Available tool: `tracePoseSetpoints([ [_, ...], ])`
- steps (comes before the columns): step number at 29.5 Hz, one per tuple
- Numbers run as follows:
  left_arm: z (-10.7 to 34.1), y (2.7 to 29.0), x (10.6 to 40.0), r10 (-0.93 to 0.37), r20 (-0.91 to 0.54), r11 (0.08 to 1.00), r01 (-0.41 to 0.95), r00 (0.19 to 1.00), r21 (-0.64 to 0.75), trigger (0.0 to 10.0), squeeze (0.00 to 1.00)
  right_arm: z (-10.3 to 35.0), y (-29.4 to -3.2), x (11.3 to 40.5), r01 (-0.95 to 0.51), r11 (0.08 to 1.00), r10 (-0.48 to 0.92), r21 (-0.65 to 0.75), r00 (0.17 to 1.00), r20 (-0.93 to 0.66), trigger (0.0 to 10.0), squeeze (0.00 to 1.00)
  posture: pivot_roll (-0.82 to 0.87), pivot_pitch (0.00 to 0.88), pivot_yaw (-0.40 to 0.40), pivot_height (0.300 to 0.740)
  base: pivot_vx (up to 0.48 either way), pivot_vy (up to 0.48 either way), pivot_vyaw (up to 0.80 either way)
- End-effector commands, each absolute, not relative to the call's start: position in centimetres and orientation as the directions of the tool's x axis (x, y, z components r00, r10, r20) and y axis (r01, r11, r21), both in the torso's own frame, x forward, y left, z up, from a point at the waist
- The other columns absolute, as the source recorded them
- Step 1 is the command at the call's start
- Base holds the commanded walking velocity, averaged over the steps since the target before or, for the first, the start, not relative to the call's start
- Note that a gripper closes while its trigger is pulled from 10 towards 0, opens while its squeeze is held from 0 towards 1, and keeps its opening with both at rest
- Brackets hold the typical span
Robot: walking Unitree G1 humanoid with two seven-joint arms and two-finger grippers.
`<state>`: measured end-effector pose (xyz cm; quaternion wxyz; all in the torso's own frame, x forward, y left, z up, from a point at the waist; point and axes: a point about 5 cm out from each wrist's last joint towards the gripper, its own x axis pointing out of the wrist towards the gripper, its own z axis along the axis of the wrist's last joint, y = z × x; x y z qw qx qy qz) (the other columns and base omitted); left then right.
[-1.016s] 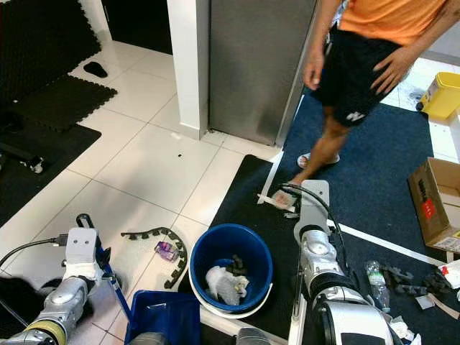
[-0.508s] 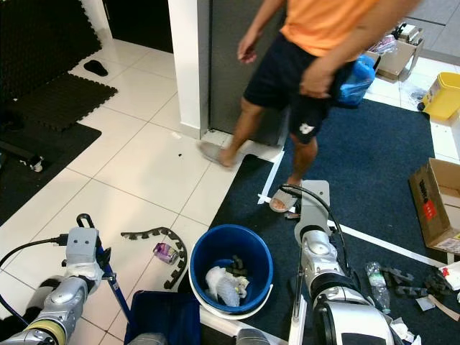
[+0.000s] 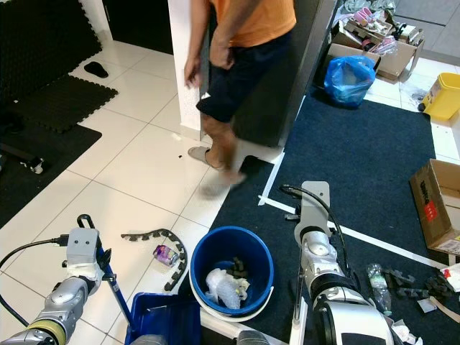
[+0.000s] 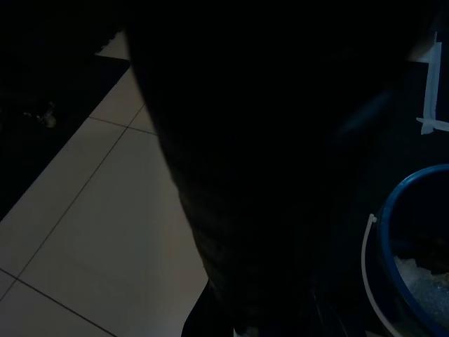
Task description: Sweep floor
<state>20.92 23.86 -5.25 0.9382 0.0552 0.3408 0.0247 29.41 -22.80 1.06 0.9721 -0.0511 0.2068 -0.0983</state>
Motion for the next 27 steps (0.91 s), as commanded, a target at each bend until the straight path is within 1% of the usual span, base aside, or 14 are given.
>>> tracePoseSetpoints([
  [1, -7.9, 23.3, 17.0, 0.074, -0.790, 0.991, 0.046, 0.609, 0.129, 10.0, 0.00, -0.6, -22.9, 27.9, 0.200, 0.973, -0.232, -0.117, 0.852, -0.469, 10.0, 0.00, 0.17, 0.000, -0.022, 0.740, 0.000, 0.000, 0.00],
  [6, -8.0, 23.3, 16.7, 0.076, -0.796, 0.991, 0.042, 0.600, 0.127, 10.0, 0.00, -0.8, -23.0, 27.7, 0.202, 0.973, -0.230, -0.110, 0.849, -0.476, 10.0, 0.00, 0.17, 0.000, -0.025, 0.740, 0.000, 0.000, 0.00],
  [11, -7.9, 23.3, 17.0, 0.077, -0.791, 0.992, 0.035, 0.608, 0.124, 10.0, 0.00, -0.7, -23.0, 27.8, 0.206, 0.974, -0.228, -0.097, 0.854, -0.468, 10.0, 0.00, 0.17, 0.000, -0.027, 0.740, 0.000, 0.000, 0.00],
  [17, -7.1, 23.2, 18.6, 0.073, -0.751, 0.994, 0.017, 0.657, 0.111, 10.0, 0.00, -0.1, -22.9, 28.4, 0.201, 0.976, -0.218, -0.086, 0.868, -0.446, 10.0, 0.00, 0.18, 0.000, -0.033, 0.740, 0.000, 0.000, 0.00],
  [24, -6.6, 23.1, 19.6, 0.066, -0.728, 0.994, 0.018, 0.682, 0.107, 10.0, 0.00, 0.3, -22.9, 28.8, 0.197, 0.977, -0.213, -0.081, 0.876, -0.433, 10.0, 0.00, 0.18, 0.000, -0.033, 0.740, 0.000, 0.000, 0.00],
  [27, -6.1, 23.1, 20.4, 0.062, -0.702, 0.995, 0.016, 0.709, 0.103, 10.0, 0.00, 0.9, -23.1, 29.2, 0.202, 0.977, -0.214, -0.074, 0.889, -0.404, 10.0, 0.00, 0.18, 0.000, -0.037, 0.740, 0.000, 0.000, 0.00],
])
